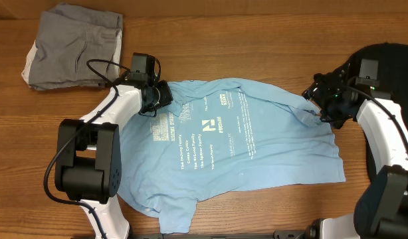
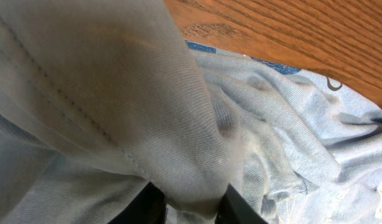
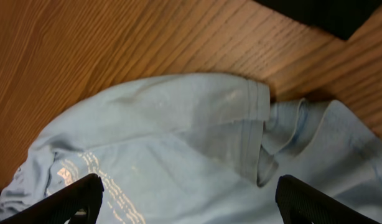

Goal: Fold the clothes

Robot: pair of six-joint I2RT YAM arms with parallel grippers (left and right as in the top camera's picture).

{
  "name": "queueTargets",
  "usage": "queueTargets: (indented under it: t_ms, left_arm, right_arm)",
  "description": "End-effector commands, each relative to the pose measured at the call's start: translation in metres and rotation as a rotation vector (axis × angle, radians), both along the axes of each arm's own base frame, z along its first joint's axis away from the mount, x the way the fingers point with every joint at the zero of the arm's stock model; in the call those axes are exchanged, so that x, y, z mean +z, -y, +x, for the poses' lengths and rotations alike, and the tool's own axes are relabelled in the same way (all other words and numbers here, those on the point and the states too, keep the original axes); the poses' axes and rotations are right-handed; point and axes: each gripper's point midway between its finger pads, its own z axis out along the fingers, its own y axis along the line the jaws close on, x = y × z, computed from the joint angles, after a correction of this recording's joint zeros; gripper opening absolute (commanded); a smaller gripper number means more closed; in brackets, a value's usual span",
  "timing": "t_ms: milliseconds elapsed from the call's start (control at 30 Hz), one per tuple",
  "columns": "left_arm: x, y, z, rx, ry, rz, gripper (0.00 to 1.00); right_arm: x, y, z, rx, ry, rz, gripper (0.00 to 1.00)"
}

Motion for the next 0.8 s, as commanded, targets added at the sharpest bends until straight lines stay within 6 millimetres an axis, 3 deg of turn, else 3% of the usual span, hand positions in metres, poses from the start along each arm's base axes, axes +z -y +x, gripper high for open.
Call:
queueTargets:
  t_ms: [0, 200, 433, 767]
  left_arm:
    - [-0.002, -0.001, 0.005, 0.002, 0.0, -0.002, 0.27]
    - [-0.004, -0.002, 0.001, -0.018, -0.012, 0.01, 0.26]
    - [-0.004, -0.002, 0.0, -0.021, -0.017, 0.012, 0.25]
    - [-0.006, -0.003, -0.005, -0.021, -0.038, 0.015, 0.24]
  right_arm:
    - [-0.017, 0.011, 0.004, -0.013, -0.029, -0.052, 0.93]
    - [-0.04, 0.016, 0.013, -0.03, -0.05, -0.057, 0.91]
    - [-0.043, 0.017, 0.015, -0.037, -0.052, -0.055, 0.79]
    - [-0.05, 0.025, 0.011, -0.054, -0.082, -0.1, 0.75]
